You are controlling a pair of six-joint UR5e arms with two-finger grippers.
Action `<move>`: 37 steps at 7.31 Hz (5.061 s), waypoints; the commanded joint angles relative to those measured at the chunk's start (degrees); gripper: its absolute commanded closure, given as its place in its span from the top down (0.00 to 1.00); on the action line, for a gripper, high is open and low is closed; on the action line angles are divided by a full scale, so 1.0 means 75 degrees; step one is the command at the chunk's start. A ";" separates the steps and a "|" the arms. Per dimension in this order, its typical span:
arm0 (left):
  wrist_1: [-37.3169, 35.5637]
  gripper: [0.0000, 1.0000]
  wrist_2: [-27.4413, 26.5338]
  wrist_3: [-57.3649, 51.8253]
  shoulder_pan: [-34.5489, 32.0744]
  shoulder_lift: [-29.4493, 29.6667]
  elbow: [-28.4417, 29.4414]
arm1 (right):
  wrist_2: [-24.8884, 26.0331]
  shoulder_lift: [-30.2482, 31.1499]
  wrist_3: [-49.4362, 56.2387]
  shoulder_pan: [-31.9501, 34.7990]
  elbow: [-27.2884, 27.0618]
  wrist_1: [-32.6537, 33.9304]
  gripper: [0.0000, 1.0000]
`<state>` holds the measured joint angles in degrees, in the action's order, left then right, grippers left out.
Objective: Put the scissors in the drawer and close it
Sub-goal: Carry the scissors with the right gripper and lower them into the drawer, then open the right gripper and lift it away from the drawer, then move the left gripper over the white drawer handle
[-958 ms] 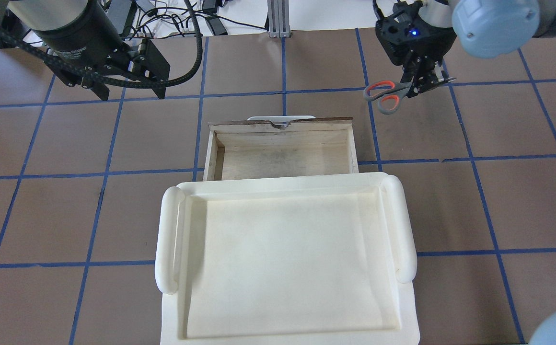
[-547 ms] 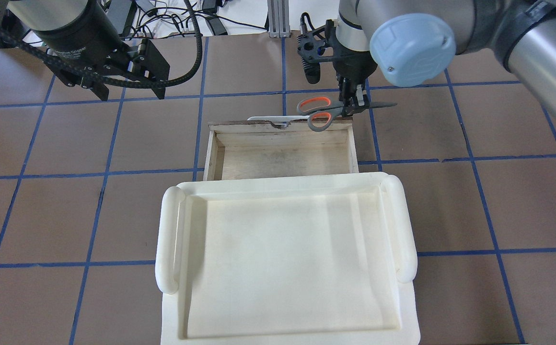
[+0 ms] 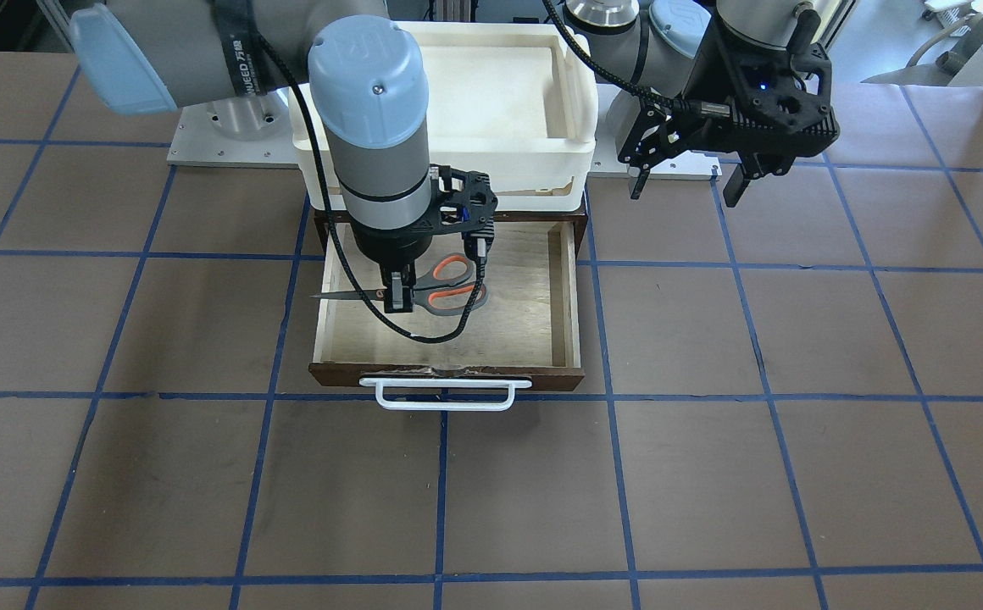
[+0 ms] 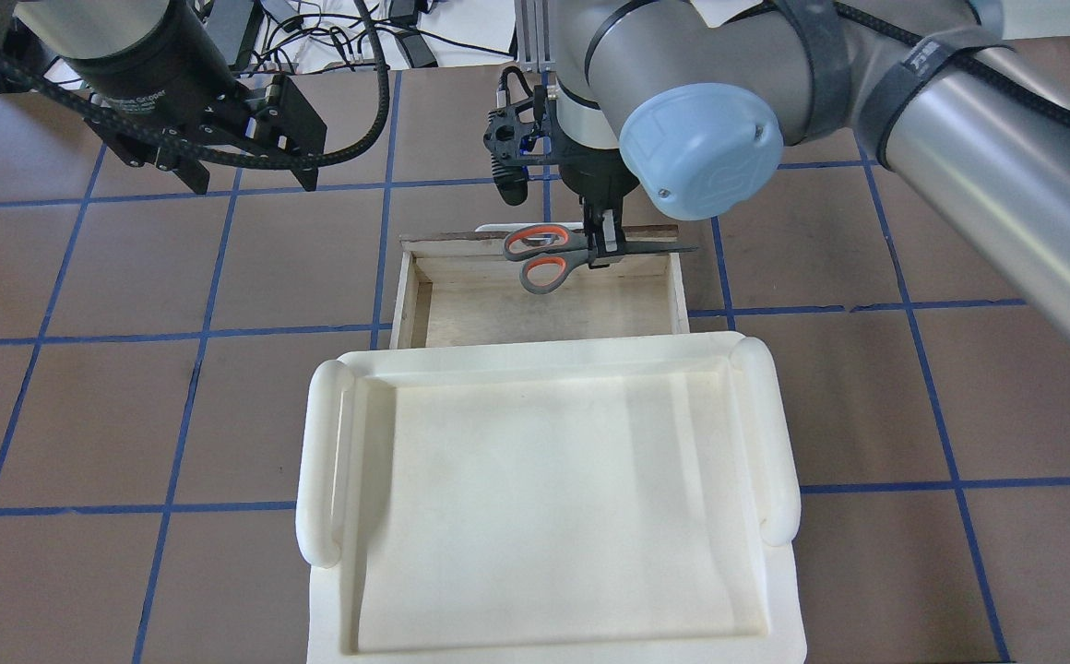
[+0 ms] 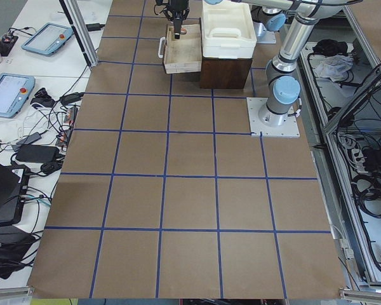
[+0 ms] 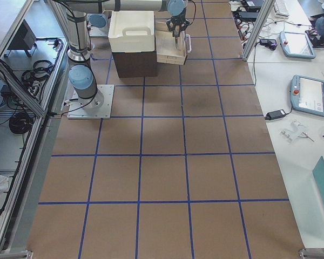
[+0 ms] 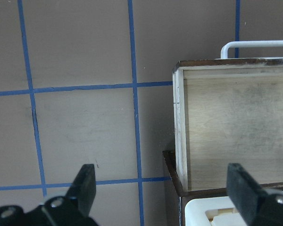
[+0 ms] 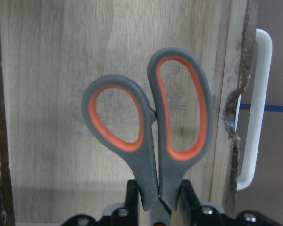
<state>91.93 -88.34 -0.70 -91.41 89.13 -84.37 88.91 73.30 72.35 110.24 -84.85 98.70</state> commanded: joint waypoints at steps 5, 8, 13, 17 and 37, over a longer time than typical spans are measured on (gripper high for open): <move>0.0012 1.00 0.0002 0.0000 0.0000 -0.0001 0.0000 | -0.0065 -0.0878 -0.1222 0.0548 -0.0019 0.0223 0.08; 0.0000 1.00 0.0013 0.0000 0.0000 -0.0024 -0.0093 | -0.0089 -0.0856 -0.1291 0.0560 0.0028 0.0224 0.88; -0.0012 1.00 0.0048 -0.0116 0.0000 -0.0048 -0.0094 | 0.0087 0.0152 -0.6114 -0.0127 0.0110 0.0891 1.00; -0.0362 1.00 0.0072 -0.0879 0.0105 -0.0036 -0.0445 | 0.0075 0.0878 -0.7444 -0.2693 0.0040 0.0717 1.00; -0.2848 1.00 -0.0209 0.1008 -0.1840 0.5448 0.2121 | 0.0731 0.2402 -0.9225 -0.2944 -0.0745 0.0165 1.00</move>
<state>70.99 -90.17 7.08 -105.09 129.85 -68.28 94.38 91.29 3.16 88.23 -90.41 99.90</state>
